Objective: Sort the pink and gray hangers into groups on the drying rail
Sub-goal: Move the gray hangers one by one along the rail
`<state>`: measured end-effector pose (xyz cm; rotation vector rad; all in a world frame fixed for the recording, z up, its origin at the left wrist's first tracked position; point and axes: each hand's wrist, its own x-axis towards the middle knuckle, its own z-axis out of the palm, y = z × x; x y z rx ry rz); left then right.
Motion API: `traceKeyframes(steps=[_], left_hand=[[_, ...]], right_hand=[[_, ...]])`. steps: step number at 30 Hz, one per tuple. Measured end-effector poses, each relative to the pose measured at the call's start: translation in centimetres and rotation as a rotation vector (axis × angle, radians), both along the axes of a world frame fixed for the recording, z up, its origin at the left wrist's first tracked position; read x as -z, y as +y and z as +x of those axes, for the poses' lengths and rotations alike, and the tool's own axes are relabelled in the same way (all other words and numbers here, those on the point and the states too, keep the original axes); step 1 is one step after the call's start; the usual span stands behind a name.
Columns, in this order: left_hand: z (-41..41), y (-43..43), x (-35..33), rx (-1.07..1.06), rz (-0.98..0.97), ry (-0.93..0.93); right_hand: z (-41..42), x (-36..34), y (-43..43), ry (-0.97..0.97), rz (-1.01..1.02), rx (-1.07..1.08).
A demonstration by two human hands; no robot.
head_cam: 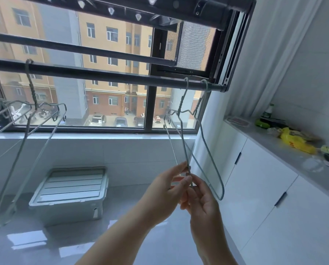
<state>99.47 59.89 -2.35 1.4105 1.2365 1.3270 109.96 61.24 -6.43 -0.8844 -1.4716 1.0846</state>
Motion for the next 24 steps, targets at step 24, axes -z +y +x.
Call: traceKeyframes(steps=[24], left_hand=[[-0.1,-1.1,1.2,-0.106,0.039,0.068]], right_hand=[[-0.4,0.0,-0.5,0.054,-0.039,-0.05]])
